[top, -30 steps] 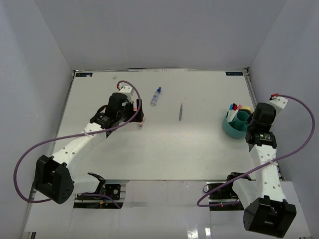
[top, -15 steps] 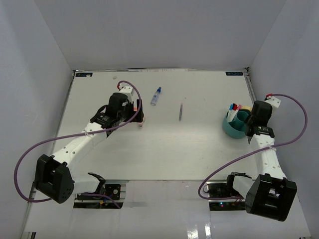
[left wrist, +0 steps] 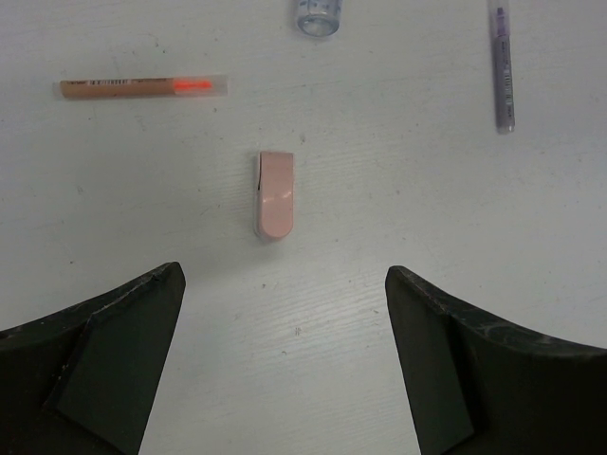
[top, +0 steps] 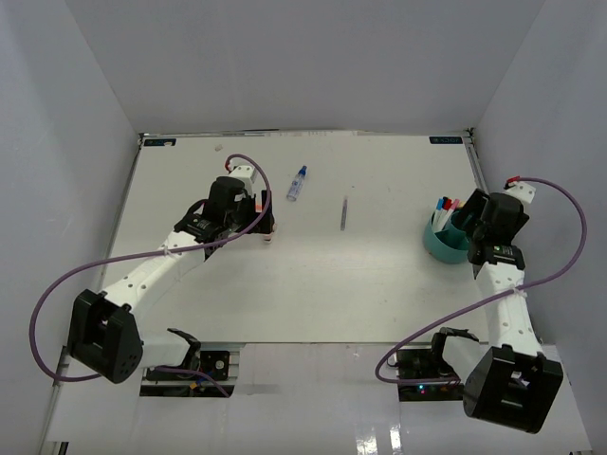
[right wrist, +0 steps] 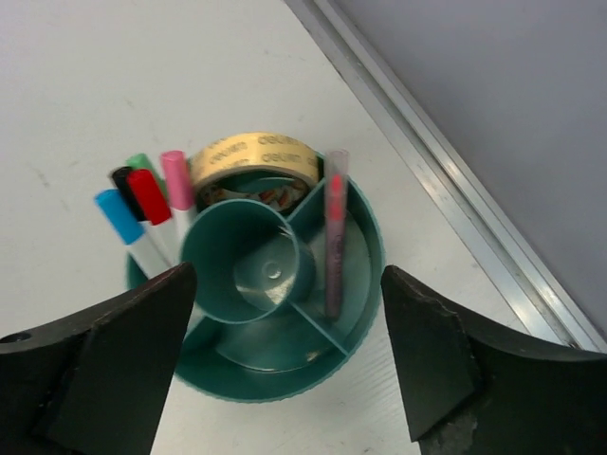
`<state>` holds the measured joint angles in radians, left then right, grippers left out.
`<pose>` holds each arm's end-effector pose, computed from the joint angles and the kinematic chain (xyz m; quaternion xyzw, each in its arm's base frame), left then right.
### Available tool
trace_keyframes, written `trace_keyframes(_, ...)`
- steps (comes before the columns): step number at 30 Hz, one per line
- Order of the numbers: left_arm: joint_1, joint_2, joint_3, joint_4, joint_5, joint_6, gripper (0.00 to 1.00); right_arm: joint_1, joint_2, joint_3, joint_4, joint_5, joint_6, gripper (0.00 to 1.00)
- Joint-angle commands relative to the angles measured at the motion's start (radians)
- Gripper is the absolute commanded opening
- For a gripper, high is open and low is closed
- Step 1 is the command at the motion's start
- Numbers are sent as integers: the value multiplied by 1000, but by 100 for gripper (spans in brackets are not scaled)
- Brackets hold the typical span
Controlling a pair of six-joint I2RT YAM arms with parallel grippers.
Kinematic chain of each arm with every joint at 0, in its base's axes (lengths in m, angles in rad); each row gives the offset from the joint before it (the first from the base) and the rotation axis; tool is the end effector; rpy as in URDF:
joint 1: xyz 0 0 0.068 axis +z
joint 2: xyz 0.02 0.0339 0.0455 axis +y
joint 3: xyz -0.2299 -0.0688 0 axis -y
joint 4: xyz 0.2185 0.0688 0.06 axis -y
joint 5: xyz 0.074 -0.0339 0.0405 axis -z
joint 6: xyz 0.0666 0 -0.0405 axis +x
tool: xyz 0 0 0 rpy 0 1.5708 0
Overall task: Sort the stationery into containers
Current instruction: Place the pen in the storage box, then pick up the pen from the center of the board.
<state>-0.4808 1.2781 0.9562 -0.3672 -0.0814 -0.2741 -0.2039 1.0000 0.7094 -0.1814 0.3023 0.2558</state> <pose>0.2581 -0.1285 0.2322 0.0760 0.9006 -0.1229 0.4099 0.2358 -0.0690 0.2393 0.2686 0.8030 -0.1150 0.5194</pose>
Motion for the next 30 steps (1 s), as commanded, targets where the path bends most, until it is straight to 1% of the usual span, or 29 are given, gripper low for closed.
trace_keyframes(1, 4, 1, 3, -1, 14, 1, 98, -8, -72, 27, 54, -122, -12, 87)
trace_keyframes(3, 4, 20, 4, -3, 0, 0, 98, -6, -89, 42, 51, -173, -16, 89)
trace_keyframes(4, 4, 29, 7, -1, -7, 3, 98, -6, -99, 47, 49, -228, -18, 89)
trace_keyframes(6, 5, 67, 16, -1, -26, 12, 98, -6, -115, 53, 51, -287, -18, 89)
trace_keyframes(7, 8, 82, 30, -1, -29, 25, 98, -5, -119, 53, 54, -352, -18, 89)
trace_keyframes(8, 14, 93, 39, -1, -26, 33, 98, -6, -126, 48, 59, -377, -12, 89)
trace_keyframes(10, 50, 122, 59, 7, -1, 70, 98, 0, -144, 21, 98, -463, -3, 89)
trace_keyframes(11, 88, 127, 79, 17, 9, 90, 98, 6, -150, 10, 111, -480, 8, 89)
trace_keyframes(12, 112, 138, 88, 37, 64, 117, 97, 17, -156, -11, 124, -503, 10, 89)
trace_keyframes(13, 137, 142, 96, 43, 103, 146, 97, 50, -156, -17, 144, -508, 7, 88)
trace_keyframes(14, 181, 150, 119, 48, 155, 209, 96, 70, -156, -22, 148, -505, -4, 88)
trace_keyframes(16, 214, 170, 136, 57, 202, 268, 88, 133, -147, -28, 146, -485, -16, 88)
trace_keyframes(17, 232, 170, 138, 71, 215, 350, 86, 155, -143, -27, 148, -482, -20, 88)
trace_keyframes(18, 241, 171, 135, 88, 236, 381, 85, 175, -133, -27, 148, -482, -23, 88)
trace_keyframes(19, 246, 173, 131, 129, 288, 410, 86, 208, -130, -28, 157, -485, -23, 88)
trace_keyframes(20, 249, 178, 128, 145, 310, 476, 87, 246, -127, -31, 163, -491, -23, 88)
trace_keyframes(21, 249, 184, 128, 163, 331, 511, 88, 265, -129, -33, 168, -493, -23, 88)
trace_keyframes(23, 249, 228, 139, 168, 389, 576, 91, 316, -135, -41, 169, -491, -24, 88)
trace_keyframes(24, 249, 249, 163, 151, 400, 634, 91, 342, -146, -44, 169, -489, -29, 88)
trace_keyframes(26, 251, 324, 215, 110, 416, 693, 92, 360, -165, -56, 169, -489, -30, 88)
trace_keyframes(30, 260, 443, 280, 59, 456, 754, 92, 391, -182, -68, 168, -485, -39, 88)
